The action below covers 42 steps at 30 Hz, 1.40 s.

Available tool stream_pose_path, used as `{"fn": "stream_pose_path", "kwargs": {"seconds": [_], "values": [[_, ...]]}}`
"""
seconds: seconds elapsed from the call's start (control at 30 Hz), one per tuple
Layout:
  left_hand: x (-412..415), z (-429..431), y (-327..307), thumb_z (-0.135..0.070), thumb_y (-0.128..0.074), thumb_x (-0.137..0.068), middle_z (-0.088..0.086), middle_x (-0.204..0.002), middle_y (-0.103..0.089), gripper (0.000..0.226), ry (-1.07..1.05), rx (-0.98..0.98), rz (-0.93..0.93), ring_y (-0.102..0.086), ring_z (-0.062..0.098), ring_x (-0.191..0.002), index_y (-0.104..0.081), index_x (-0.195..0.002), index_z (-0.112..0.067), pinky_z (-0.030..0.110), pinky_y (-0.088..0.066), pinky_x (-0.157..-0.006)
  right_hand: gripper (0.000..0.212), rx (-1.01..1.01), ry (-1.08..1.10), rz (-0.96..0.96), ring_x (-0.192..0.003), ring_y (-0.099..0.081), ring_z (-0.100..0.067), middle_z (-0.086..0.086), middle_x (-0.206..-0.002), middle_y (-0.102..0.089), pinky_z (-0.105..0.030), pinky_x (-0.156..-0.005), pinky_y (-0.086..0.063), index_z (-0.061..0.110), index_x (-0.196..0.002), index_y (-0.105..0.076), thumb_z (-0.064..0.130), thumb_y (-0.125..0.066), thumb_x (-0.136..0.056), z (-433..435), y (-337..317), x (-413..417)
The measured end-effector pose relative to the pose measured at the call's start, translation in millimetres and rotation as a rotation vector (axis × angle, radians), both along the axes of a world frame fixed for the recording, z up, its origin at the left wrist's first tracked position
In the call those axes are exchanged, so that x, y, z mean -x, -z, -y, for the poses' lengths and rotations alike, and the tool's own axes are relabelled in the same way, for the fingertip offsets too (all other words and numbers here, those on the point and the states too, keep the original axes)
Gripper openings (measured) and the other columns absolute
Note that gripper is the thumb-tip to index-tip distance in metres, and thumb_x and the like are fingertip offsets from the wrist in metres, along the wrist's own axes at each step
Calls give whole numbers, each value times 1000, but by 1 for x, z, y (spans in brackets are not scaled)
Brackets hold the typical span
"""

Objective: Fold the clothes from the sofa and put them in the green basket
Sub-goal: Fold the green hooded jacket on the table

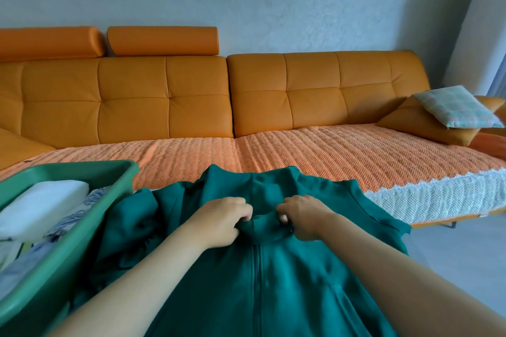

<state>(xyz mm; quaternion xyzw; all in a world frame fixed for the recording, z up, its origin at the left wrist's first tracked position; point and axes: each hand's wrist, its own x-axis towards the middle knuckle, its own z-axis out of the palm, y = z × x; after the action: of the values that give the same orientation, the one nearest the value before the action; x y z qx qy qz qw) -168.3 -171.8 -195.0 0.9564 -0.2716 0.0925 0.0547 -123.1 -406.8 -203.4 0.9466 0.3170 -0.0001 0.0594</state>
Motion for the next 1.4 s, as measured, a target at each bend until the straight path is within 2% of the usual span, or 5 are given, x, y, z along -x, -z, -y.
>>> {"fn": "stream_pose_path", "kwargs": {"seconds": [0.13,0.37,0.5,0.73,1.4], "values": [[2,-6,-1,5,-58,-61,-7,-74,-38,35,62,144,245,-40,18,-71,-37,-73,-21,31,-32,-56,19,-45,-15,185,-93,-58,-26,1,-96,-56,-33,-73,-40,26,-87,-56,8,-51,-86,3,-17,-4],[-1,2,2,-36,-47,-70,-19,-74,-68,22,-219,338,-529,-57,-3,-61,-68,-74,-40,22,-41,-60,37,262,253,-156,-111,-59,-27,-1,-111,-67,-39,-90,-37,21,-109,-66,27,-42,-81,-16,-24,7],[-17,-3,13,-41,-52,-90,-10,-130,-57,31,-351,158,-103,-47,17,-126,-60,-120,-39,35,-39,-100,41,-123,170,152,-121,-51,-29,-9,-127,-55,-41,-95,-39,20,-121,-58,39,-35,-94,-47,-22,9],[-15,-23,26,-48,-42,-99,-5,-167,-11,66,-360,8,-525,-9,16,-153,-19,-158,-31,36,-12,-122,69,78,155,-267,-153,10,-22,-5,-167,12,-51,-123,0,28,-159,4,55,-20,-100,-74,19,15],[78,-187,-66,-20,-60,-91,-1,-134,-43,47,-667,117,-57,-44,20,-125,-49,-137,-25,34,-43,-95,80,-549,-116,-195,-123,-52,-29,-3,-150,-34,-41,-89,-52,22,-153,-27,15,-65,-84,-282,-33,69]]}}
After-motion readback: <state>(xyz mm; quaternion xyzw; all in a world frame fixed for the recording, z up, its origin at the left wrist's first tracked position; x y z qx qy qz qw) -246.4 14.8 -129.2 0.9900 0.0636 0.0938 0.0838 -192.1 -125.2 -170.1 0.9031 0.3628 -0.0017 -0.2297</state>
